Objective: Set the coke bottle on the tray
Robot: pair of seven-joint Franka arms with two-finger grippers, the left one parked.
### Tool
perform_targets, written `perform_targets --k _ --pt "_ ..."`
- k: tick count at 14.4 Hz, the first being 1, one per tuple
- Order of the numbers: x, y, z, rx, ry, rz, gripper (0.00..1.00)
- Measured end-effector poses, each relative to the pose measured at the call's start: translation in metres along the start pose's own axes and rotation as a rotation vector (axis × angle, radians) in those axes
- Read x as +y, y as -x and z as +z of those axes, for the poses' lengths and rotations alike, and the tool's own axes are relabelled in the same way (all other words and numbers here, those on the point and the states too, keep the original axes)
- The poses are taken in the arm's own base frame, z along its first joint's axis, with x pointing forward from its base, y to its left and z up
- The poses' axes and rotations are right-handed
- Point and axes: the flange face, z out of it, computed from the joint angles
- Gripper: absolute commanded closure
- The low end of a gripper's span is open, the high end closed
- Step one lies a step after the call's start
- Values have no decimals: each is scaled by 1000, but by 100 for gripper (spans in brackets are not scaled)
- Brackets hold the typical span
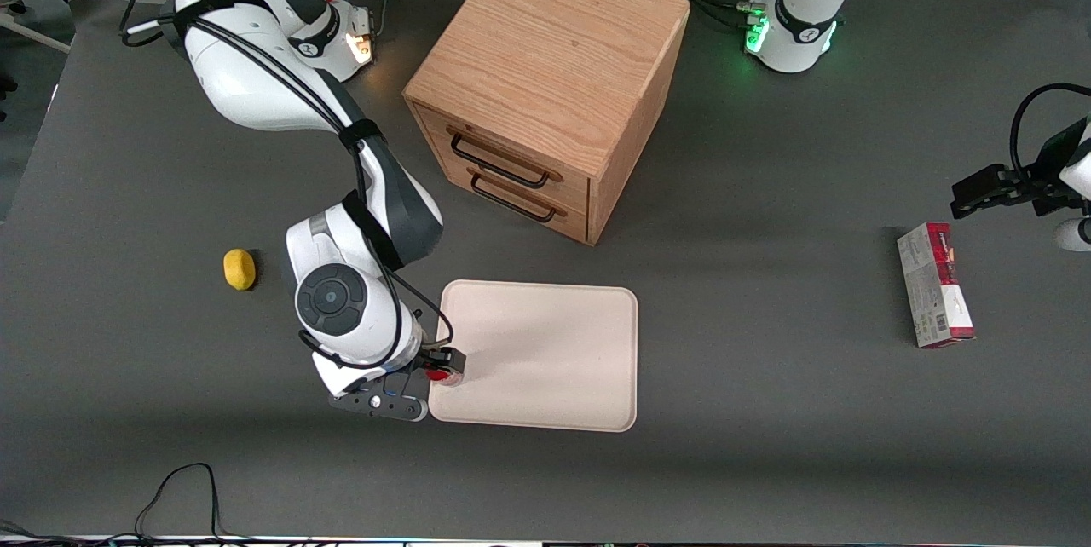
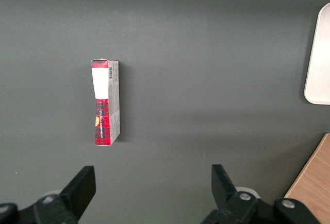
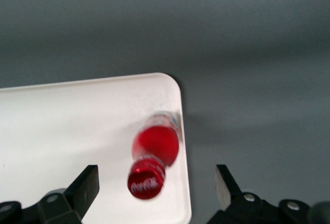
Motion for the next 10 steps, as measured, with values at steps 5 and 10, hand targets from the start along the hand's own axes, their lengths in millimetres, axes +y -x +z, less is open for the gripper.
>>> perform_targets --k 5,10 --pt "50 11 -65 -74 66 -47 0" --pt "206 49 -135 -166 53 -214 0"
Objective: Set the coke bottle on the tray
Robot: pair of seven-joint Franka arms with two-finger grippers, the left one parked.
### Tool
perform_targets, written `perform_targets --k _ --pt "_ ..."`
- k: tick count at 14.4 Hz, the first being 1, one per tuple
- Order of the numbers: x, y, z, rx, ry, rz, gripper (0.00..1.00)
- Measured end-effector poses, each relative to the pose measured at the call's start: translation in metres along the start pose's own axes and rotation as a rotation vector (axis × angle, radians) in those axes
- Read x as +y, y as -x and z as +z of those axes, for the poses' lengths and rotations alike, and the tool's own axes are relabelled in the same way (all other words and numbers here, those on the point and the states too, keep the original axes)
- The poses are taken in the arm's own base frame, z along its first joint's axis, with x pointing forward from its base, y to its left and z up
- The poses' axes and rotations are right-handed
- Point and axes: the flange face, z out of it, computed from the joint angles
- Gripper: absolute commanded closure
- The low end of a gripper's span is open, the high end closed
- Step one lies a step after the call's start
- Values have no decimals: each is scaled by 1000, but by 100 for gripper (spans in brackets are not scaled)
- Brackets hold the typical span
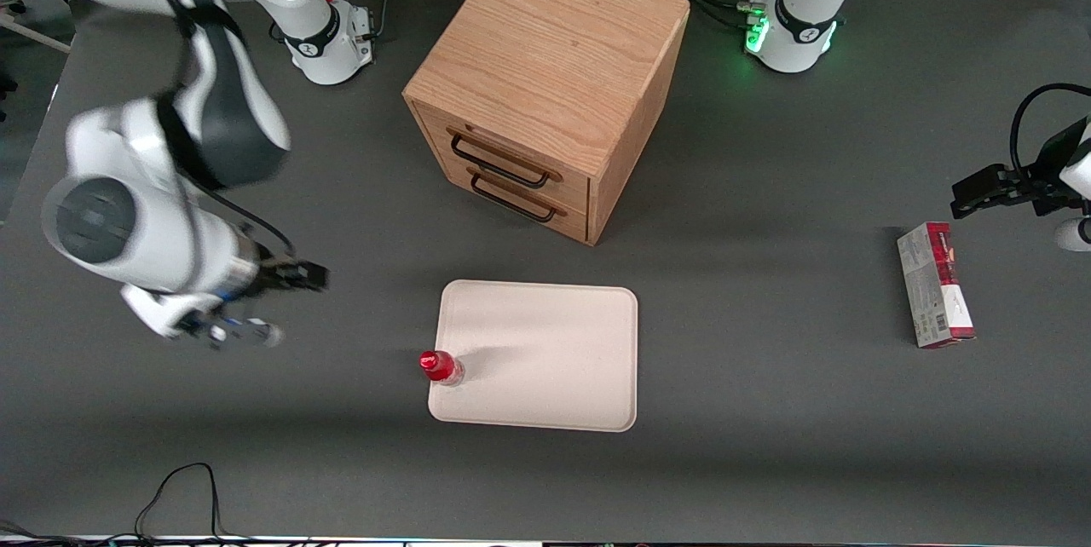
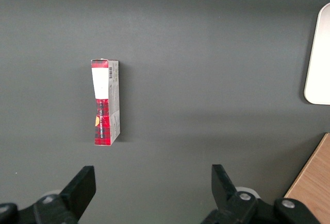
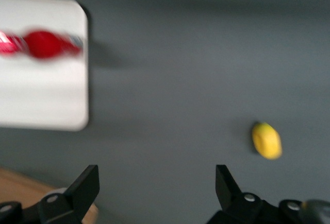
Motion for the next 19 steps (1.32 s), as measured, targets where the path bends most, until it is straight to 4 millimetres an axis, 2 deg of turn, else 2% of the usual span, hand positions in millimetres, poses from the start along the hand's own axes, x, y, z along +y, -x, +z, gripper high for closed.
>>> perform_targets --k 2,3,5,8,10,12,19 --pt "42 47 -17 -7 -36 -11 0" --pt "53 71 -23 -5 -46 -12 0" --pt "58 114 -31 4 -55 -19 0" --pt "64 157 -39 22 -64 -107 0" --pt "78 164 -45 33 -70 -137 0" --pt "87 161 -51 47 -71 -138 0" --pt "90 133 -62 66 -61 -127 0"
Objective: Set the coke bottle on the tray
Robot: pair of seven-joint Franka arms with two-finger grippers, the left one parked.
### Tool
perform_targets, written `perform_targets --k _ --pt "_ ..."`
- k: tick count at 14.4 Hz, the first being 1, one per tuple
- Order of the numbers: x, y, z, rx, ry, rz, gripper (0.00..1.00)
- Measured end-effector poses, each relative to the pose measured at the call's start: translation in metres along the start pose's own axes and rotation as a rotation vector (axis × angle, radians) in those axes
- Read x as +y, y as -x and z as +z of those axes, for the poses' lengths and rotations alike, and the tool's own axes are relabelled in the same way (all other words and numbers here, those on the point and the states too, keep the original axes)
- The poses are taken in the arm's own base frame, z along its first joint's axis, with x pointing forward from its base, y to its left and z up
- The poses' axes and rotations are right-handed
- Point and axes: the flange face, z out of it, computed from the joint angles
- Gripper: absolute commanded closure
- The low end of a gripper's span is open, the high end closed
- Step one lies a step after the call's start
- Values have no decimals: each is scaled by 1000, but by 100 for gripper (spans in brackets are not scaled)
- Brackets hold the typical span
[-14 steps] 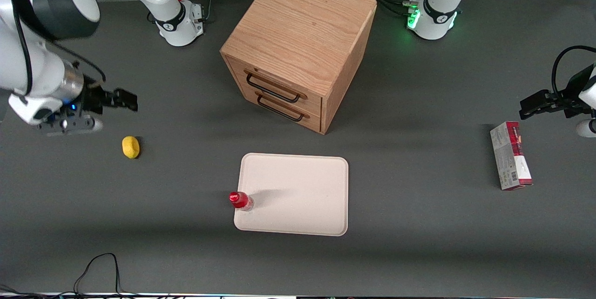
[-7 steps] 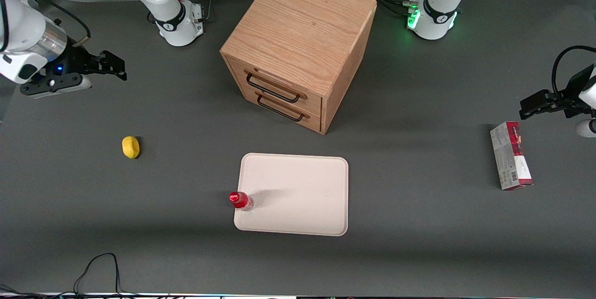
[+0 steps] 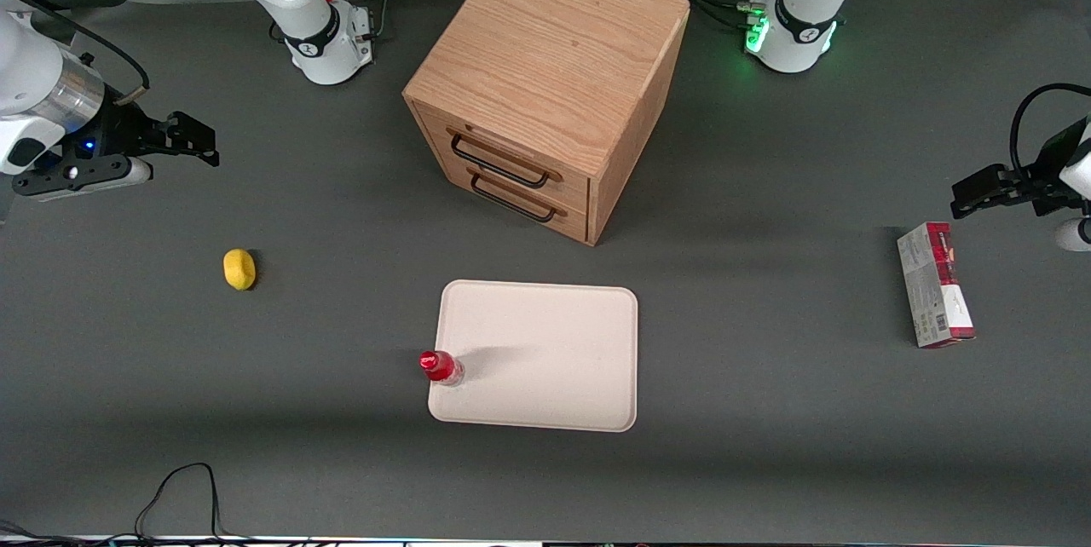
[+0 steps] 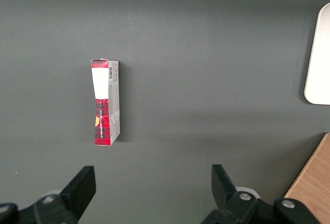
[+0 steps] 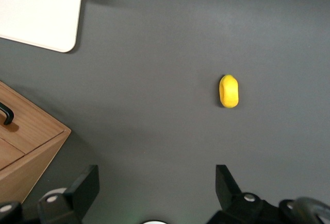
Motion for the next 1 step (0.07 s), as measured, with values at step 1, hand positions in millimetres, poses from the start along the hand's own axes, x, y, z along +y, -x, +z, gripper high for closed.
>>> perform_targets --k 1 --pt "-1 -2 -3 1 1 -1 0"
